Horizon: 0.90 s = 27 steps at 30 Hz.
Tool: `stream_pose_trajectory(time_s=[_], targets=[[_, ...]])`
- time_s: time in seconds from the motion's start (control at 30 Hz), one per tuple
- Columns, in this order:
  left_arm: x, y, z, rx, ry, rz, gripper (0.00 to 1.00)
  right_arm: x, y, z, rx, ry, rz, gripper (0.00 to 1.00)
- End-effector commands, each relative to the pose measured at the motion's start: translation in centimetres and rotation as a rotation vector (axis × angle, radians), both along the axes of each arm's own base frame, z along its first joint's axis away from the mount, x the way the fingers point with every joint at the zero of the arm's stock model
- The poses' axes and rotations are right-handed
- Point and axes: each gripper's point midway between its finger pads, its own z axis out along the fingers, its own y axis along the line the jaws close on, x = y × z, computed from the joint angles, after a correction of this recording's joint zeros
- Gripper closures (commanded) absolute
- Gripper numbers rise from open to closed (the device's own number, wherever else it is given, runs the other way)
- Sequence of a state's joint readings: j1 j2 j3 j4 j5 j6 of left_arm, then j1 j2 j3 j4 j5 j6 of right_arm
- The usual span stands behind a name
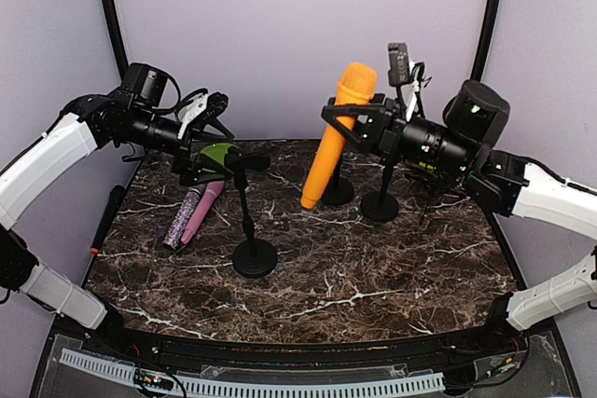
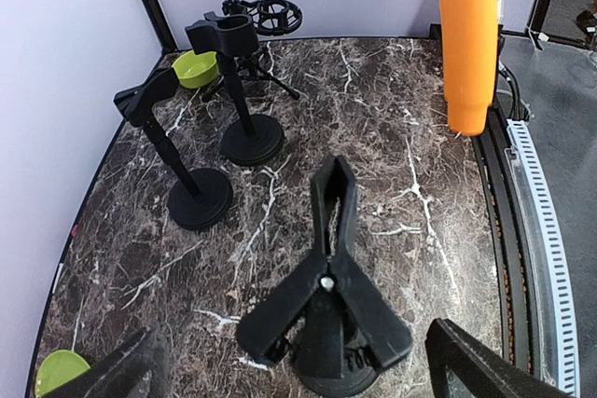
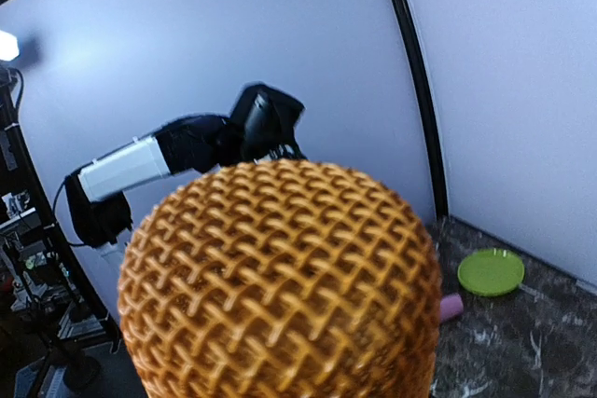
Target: Remove the microphone from the stand
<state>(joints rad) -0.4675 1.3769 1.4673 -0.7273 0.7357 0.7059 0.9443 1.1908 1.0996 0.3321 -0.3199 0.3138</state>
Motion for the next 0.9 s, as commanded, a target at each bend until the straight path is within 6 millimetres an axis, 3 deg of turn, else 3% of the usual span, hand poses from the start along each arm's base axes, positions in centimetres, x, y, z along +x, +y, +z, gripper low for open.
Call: stream_pose_trajectory(time_s=[0.0,0.07,0.17,0.3,0.4,0.6,0.63,0.73,0.87], targets=[[-1.1,1.5,1.2,0.002,-0.034,0.062,0.01,-0.3,0.7,-5.9,-0.036,0.238,0.024,0.97],[-1.2,2.0,1.7,0.003,-0.028,0.09,0.01,-1.5,1.4,-7.8,-0.05,0.274,0.048,1.0],[-0.7,3.4,2.7,-0.006,0.0,0.153,0.01,-3.7,4.5,-11.0,-0.148,0.301,0.065,1.0],[0.9,7.8,4.0,-0.083,0.059,0.286,0.01,-6.0,9.2,-14.6,-0.26,0.301,0.1,1.0],[1.4,10.3,3.6,-0.082,0.048,0.375,0.01,-6.6,13.2,-16.0,-0.283,0.315,0.143,1.0],[0.9,12.5,2.2,-0.048,0.056,0.495,0.01,-5.3,22.4,-20.4,-0.325,0.398,0.187,1.0],[0.7,12.8,2.1,-0.042,0.052,0.509,0.01,-4.7,23.8,-22.2,-0.343,0.423,0.176,1.0],[0.1,13.4,2.2,-0.03,0.034,0.528,0.01,-2.8,26.2,-23.1,-0.315,0.461,0.111,1.0],[-0.5,13.5,2.4,-0.033,0.026,0.531,0.01,-0.2,27.2,-25.2,-0.28,0.521,-0.015,0.99]])
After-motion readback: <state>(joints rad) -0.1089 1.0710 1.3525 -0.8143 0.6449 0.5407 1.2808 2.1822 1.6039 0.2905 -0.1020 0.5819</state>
